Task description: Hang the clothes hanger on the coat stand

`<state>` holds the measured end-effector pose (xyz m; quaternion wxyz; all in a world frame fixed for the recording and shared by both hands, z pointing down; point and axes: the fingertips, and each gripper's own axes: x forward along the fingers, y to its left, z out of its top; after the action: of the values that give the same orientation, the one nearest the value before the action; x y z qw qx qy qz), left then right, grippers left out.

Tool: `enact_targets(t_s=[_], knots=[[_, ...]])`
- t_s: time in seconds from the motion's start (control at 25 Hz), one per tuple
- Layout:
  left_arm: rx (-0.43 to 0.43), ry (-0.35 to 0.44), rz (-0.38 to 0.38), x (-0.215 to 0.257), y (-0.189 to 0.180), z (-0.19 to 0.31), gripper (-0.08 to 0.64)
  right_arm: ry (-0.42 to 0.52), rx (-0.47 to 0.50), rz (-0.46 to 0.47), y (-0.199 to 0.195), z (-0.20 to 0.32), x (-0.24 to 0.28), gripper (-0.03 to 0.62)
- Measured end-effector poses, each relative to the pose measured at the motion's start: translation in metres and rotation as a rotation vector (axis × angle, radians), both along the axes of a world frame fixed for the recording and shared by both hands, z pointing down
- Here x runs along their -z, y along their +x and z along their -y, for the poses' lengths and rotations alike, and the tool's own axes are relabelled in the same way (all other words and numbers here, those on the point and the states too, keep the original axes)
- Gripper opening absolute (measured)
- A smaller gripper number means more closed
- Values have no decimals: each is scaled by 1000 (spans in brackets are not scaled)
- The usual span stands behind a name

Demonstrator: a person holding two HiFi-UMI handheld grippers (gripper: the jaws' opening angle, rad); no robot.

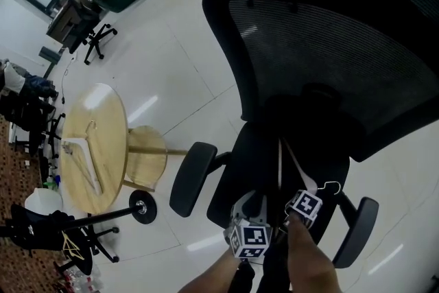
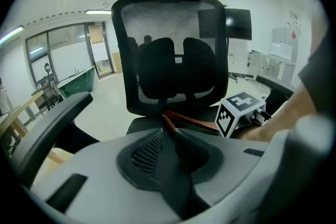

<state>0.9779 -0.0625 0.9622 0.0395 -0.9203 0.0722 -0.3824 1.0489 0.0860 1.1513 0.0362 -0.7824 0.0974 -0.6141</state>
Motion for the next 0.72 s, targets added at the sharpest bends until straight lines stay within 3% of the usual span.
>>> enact_targets(t_s=[0.04, 0.12, 0.24, 0.4, 0.72], knots=[[0, 0, -5, 5, -3, 0, 86, 33, -2, 2, -3, 4, 4, 97], [2, 4, -17, 15, -7, -1, 85, 1, 12, -1, -9, -7, 14, 90], [5, 6, -39, 33, -13, -4, 83, 84, -12, -4, -25, -4, 35, 83], [2, 2, -77, 82, -33, -10, 81, 50, -1, -20, -62, -21, 91, 81], [0, 7, -220, 240, -90, -17, 81, 60, 106, -356, -83, -40, 277, 78]])
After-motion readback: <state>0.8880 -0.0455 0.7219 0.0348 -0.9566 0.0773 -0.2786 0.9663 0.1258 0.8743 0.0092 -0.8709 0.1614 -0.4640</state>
